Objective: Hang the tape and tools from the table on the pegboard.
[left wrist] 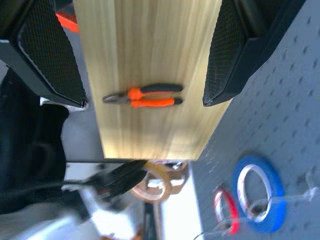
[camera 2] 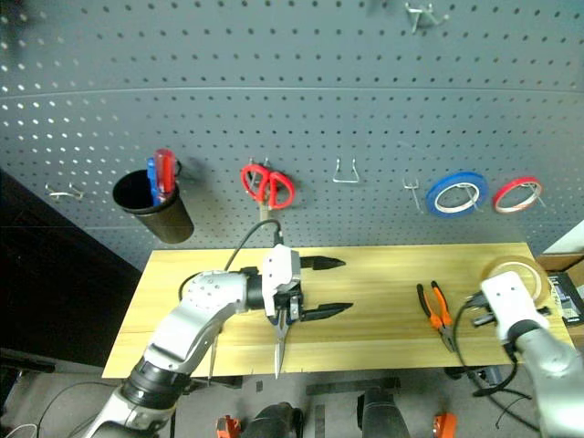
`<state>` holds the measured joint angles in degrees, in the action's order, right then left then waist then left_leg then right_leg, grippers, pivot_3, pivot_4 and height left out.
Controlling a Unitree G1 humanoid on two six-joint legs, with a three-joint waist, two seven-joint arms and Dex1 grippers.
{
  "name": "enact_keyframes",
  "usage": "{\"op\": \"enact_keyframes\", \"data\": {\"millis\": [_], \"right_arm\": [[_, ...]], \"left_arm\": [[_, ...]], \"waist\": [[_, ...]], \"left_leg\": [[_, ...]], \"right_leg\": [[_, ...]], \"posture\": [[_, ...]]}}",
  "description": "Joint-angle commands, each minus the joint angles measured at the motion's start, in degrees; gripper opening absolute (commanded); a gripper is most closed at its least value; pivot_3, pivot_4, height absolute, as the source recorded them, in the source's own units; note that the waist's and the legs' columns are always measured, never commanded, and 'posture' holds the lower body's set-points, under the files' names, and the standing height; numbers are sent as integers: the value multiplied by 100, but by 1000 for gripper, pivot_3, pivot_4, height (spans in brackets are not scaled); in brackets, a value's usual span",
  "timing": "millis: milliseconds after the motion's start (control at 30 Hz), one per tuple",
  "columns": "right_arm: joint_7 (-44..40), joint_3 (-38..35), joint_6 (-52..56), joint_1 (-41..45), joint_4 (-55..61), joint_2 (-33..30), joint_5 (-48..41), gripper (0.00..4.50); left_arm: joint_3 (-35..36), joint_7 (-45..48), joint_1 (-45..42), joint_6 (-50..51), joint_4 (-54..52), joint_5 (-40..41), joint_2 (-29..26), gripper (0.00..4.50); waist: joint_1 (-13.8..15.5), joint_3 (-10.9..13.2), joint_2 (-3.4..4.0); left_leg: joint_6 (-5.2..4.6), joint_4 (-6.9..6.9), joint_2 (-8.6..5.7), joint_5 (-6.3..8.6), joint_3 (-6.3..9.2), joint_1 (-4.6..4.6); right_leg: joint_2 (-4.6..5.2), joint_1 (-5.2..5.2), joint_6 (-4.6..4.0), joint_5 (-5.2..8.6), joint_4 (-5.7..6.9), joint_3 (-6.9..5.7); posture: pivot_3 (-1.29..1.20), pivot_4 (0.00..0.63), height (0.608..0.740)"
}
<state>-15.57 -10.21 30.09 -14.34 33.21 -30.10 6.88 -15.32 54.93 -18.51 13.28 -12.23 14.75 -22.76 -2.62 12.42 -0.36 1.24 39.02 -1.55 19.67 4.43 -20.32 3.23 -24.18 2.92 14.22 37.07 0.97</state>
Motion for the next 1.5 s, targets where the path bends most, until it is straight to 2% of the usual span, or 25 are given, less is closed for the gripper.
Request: {"op": "enact_keyframes", "data": {"millis": [33,100,233,367,633,833,867,967,1233,1267,1333,1500], "right_arm": [[540,541,-633,56,1286,219,769,422],[591,820,-767,303,1471,310,1006,422],[391,1066,-990,1126,1156,460,839,422],[195,1438,-1596,1724,124,484,743,422],[93,1371,-2463,2661,-2023,519,503,422],[-35,1343,-2654,2956,-2580,589,325,422],[-27,1344,-2640,2911,-2528,612,333,982],[31,1358,-2408,2516,-2070,714,375,1641],[312,1063,-1067,712,-417,1392,220,4273],[381,1013,-788,594,-399,1453,279,4444],[464,895,-167,566,-477,1573,293,4444],[246,701,1604,1305,-995,1510,84,4444]], "left_arm": [[361,-410,172,83,-480,188,54,3949],[464,-416,302,138,-614,319,-8,3949],[426,-170,380,-38,-673,334,-205,3949],[490,-452,157,40,-630,356,-13,3949],[380,-554,211,-4,-750,332,81,3949],[304,-593,233,-136,-651,292,165,3949],[285,-606,202,-135,-622,283,186,3949],[247,-620,149,-147,-534,234,218,3949],[179,-205,100,-585,-100,12,-115,3949],[151,-110,84,-709,-4,-47,-185,3949],[98,44,61,-906,134,-132,-271,3949],[-62,349,54,-1176,290,-216,-373,3949]], "waist": [[-29,0,0],[-45,-1,-3],[-63,-5,-10],[-42,-6,-15],[-55,-6,-15],[-49,-6,-15],[-47,-6,-15],[-31,-7,-16],[56,-11,-10],[53,-13,-10],[53,-13,-10],[29,-13,-10]], "left_leg": [[0,3,-5,0,-1,0],[2,10,-11,-1,0,1],[4,12,-13,-3,1,9],[5,6,-13,-3,4,5],[3,3,-15,-3,-3,-2],[3,4,-13,-3,-4,-2],[3,4,-14,-3,-4,-3],[3,5,-14,-3,-3,-4],[3,7,-13,-3,-2,-8],[3,7,-13,-3,-3,-3],[4,7,-12,-3,-4,5],[4,10,-11,-5,-6,14]], "right_leg": [[0,1,0,0,0,1],[2,5,5,-3,-1,2],[1,11,5,-4,0,-1],[0,9,2,-4,-7,-5],[2,-1,1,-5,-5,-1],[2,-1,1,-6,-2,0],[2,-2,1,-6,-2,0],[2,-2,1,-6,-2,-1],[3,-8,1,-6,3,1],[2,-5,0,-6,5,2],[0,0,-4,-9,7,3],[-3,6,-12,-14,10,4]], "posture": [[-123,210,740],[-120,206,740],[-108,200,740],[-92,196,740],[-62,189,740],[-62,185,740],[-63,184,740],[-63,184,740],[-76,192,740],[-77,194,740],[-79,195,740],[-81,198,740]]}}
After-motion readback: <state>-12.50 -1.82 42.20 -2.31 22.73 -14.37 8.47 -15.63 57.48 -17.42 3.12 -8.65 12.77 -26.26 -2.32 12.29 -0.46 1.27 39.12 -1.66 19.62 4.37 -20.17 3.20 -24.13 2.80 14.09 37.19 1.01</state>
